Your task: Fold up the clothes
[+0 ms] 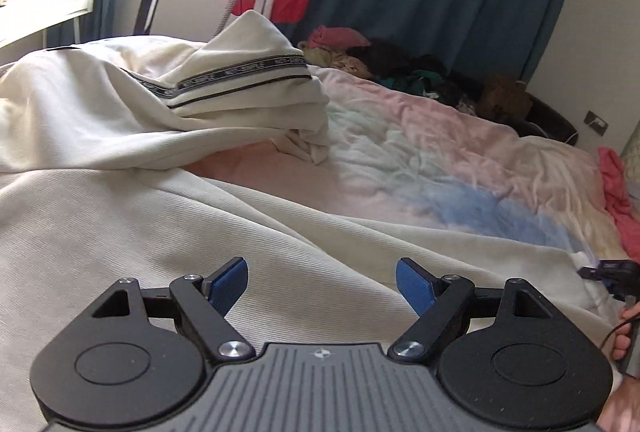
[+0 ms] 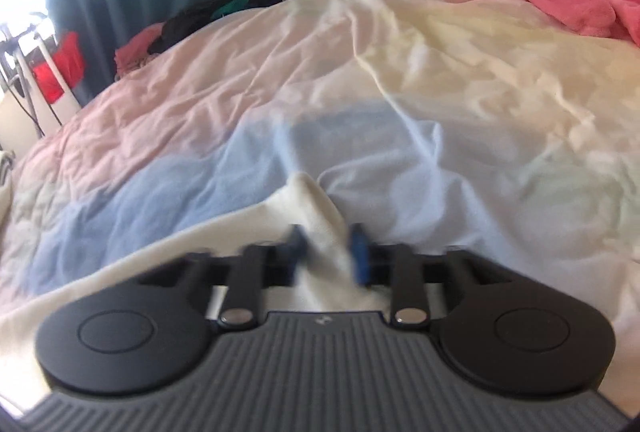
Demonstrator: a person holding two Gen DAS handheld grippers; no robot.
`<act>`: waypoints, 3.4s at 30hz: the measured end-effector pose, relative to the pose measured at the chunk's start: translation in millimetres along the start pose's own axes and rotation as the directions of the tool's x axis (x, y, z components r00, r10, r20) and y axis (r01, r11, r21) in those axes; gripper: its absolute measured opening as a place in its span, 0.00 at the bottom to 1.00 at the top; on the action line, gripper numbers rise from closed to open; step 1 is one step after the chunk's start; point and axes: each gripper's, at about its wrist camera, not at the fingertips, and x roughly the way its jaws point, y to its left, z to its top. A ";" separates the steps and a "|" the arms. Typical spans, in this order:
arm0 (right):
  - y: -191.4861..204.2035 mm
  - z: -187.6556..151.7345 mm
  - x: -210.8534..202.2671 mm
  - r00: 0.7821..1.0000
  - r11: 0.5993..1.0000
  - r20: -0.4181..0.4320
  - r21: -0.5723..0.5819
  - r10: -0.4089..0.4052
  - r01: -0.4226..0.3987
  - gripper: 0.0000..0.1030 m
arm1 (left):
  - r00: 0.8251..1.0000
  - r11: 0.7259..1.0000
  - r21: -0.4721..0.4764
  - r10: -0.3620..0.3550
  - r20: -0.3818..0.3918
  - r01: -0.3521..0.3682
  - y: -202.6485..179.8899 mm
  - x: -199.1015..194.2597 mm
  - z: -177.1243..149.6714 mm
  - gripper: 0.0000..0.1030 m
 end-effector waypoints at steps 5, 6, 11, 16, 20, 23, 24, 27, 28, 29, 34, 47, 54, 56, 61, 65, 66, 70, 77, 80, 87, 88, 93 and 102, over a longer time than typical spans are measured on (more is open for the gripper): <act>0.2 5.6 -9.5 0.994 0.995 0.074 0.054 -0.084 0.080 0.13 | 1.000 1.000 -0.009 0.020 -0.013 -0.020 5.9 0.1 -0.5 0.80; -1.4 5.1 -8.5 0.991 0.993 0.078 0.057 -0.106 0.102 0.09 | 1.000 1.000 -0.003 0.025 -0.009 -0.025 5.8 -0.6 0.1 0.80; -7.0 -10.0 0.2 0.988 0.991 0.072 0.007 -0.133 0.133 0.09 | 0.999 0.999 0.007 0.037 0.011 -0.037 5.9 -7.8 3.8 0.81; -0.4 -8.8 -5.4 0.987 0.992 0.092 0.009 -0.129 0.129 0.12 | 1.000 1.000 -0.014 0.026 0.001 -0.026 6.6 -12.9 4.0 0.81; 9.6 -7.8 -18.3 0.989 0.993 0.094 -0.018 -0.117 0.120 0.36 | 0.999 1.000 0.001 0.030 0.020 -0.030 2.9 -20.0 3.1 0.81; 23.7 -8.2 -44.7 0.990 0.998 0.139 -0.060 -0.014 0.023 0.67 | 0.999 0.999 0.011 0.034 0.041 -0.035 0.3 -26.8 2.6 0.81; 31.0 -9.1 -55.6 0.988 0.996 0.152 -0.088 0.040 -0.027 0.72 | 0.998 0.999 0.015 0.037 0.049 -0.038 -0.5 -29.0 2.2 0.81; 57.2 -13.1 -90.1 0.971 0.976 0.168 -0.164 0.170 -0.142 0.72 | 0.996 0.998 0.032 0.048 0.073 -0.051 -2.1 -35.5 0.6 0.81; 67.0 -13.9 -101.4 0.963 0.967 0.171 -0.184 0.207 -0.175 0.72 | 0.995 0.998 0.036 0.053 0.079 -0.056 -2.3 -38.1 -0.3 0.81; 77.1 -14.5 -112.2 0.954 0.958 0.176 -0.201 0.242 -0.206 0.72 | 0.995 0.997 0.040 0.057 0.084 -0.061 -2.5 -40.7 -1.5 0.81; 123.7 -20.9 -159.2 0.907 0.907 0.175 -0.258 0.382 -0.332 0.72 | 0.991 0.995 0.057 0.080 0.107 -0.086 -3.2 -53.8 -7.3 0.81; 181.9 -78.8 -199.4 0.915 0.901 0.087 -0.232 0.394 -0.366 0.72 | 0.986 0.991 0.073 0.103 0.128 -0.113 -4.0 -60.3 -18.9 0.83; 193.3 -78.4 -191.9 0.929 0.912 0.131 -0.277 0.347 -0.302 0.72 | 0.983 0.948 0.265 0.157 0.093 -0.176 -32.2 -6.7 -6.5 0.85; 195.3 -78.1 -182.1 0.940 0.917 0.116 -0.285 0.321 -0.278 0.72 | 0.983 0.936 0.305 0.152 0.099 -0.175 -43.1 14.4 6.2 0.85; 185.0 -75.1 -153.7 0.959 0.950 0.098 -0.195 0.268 -0.245 0.72 | 0.970 0.888 0.393 0.205 0.129 -0.240 -78.1 94.2 54.3 0.85; 173.2 -71.4 -126.0 0.966 0.966 0.087 -0.100 0.245 -0.236 0.72 | 0.945 0.803 0.498 0.277 0.176 -0.328 -108.1 170.9 89.7 0.85; 170.9 -71.2 -118.7 0.967 0.969 0.088 -0.085 0.239 -0.232 0.72 | 0.936 0.787 0.506 0.302 0.182 -0.352 -111.0 189.4 97.4 0.84; 168.0 -75.3 -87.4 0.963 0.965 0.063 -0.043 0.262 -0.259 0.72 | 0.885 0.725 0.511 0.416 0.209 -0.461 -113.0 250.9 121.9 0.82; 182.5 -84.4 -63.6 0.958 0.956 0.024 -0.064 0.287 -0.285 0.72 | 0.801 0.551 0.604 0.526 0.284 -0.576 -107.4 307.5 136.2 0.69; 181.6 -85.9 -61.3 0.960 0.959 0.003 -0.049 0.279 -0.279 0.72 | 0.796 0.517 0.640 0.542 0.270 -0.569 -97.8 312.4 147.5 0.32; 177.1 -86.5 -70.0 0.968 0.968 0.027 -0.046 0.250 -0.248 0.72 | 0.892 0.681 0.580 0.383 0.238 -0.447 -99.9 231.5 172.5 0.12; 177.5 -86.5 -71.8 0.969 0.968 0.033 -0.054 0.246 -0.244 0.72 | 0.915 0.724 0.559 0.327 0.238 -0.404 -104.5 209.6 176.8 0.11; 178.6 -84.5 -86.3 0.967 0.967 0.068 -0.082 0.245 -0.240 0.72 | 0.948 0.879 0.434 0.061 0.312 -0.199 -106.1 97.4 194.4 0.11; 177.5 -79.7 -96.3 0.968 0.972 0.096 -0.075 0.230 -0.224 0.72 | 0.981 0.960 0.282 -0.059 0.186 0.004 -58.8 46.9 150.4 0.45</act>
